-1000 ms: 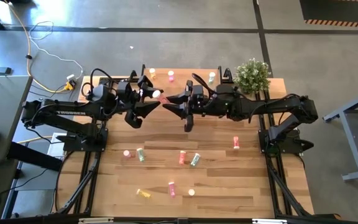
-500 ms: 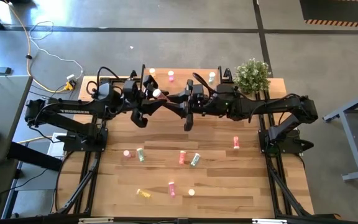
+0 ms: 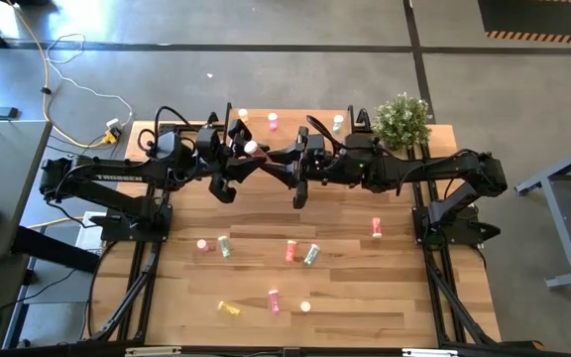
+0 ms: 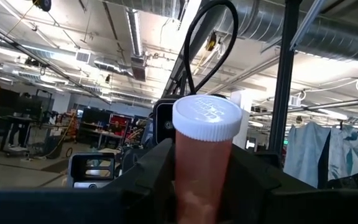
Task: Pick and place medicine bottles onto shelf by color
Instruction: Put the bottom pink pill bottle on the shelf
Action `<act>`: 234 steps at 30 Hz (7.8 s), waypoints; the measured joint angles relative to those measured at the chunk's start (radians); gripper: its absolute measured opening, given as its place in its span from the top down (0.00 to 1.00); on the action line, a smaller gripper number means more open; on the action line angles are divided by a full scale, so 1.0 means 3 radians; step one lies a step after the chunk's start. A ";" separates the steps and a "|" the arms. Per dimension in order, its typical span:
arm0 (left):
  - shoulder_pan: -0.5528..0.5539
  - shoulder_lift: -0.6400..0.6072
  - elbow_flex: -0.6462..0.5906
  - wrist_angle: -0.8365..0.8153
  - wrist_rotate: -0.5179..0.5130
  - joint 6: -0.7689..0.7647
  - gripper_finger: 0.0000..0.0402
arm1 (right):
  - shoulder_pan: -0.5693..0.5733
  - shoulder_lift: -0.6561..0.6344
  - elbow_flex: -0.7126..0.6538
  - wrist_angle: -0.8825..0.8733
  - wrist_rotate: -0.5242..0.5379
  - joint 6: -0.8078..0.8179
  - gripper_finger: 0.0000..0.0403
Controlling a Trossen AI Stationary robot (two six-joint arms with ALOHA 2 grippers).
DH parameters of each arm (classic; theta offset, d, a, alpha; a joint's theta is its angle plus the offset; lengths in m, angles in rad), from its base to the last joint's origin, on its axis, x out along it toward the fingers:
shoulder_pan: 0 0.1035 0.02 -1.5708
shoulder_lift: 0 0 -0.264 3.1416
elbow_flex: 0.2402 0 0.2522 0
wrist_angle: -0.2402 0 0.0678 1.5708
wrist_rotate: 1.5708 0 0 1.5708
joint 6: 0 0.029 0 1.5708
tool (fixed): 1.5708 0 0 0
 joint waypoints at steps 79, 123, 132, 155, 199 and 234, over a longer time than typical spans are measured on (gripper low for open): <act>0.0027 -0.0005 0.0003 -0.0297 -0.0100 0.0087 0.67 | -0.0095 0.0001 0.0001 -0.0318 -0.0158 0.0006 0.79; 0.0053 -0.0003 0.0001 -0.0444 -0.0217 0.0089 0.75 | -0.0094 -0.0001 0.0001 -0.0429 0.0002 -0.0003 0.67; 0.0053 -0.0003 0.0001 -0.0442 -0.0213 0.0201 0.83 | -0.0095 -0.0001 0.0001 -0.0426 0.0016 -0.0004 0.66; 0.0051 0.0006 -0.0004 -0.0274 -0.0226 0.0146 0.82 | -0.0095 -0.0015 0.0001 -0.0538 -0.0063 0.0008 0.66; 0.0050 0.0000 -0.0001 -0.0146 -0.0290 0.0087 0.82 | -0.0180 0.0188 0.0001 -0.0130 -0.0209 0.0086 0.59; 0.0050 -0.0004 0.0003 -0.0250 -0.0285 0.0175 0.78 | -0.0181 0.0189 0.0001 -0.0118 -0.0220 0.0083 0.79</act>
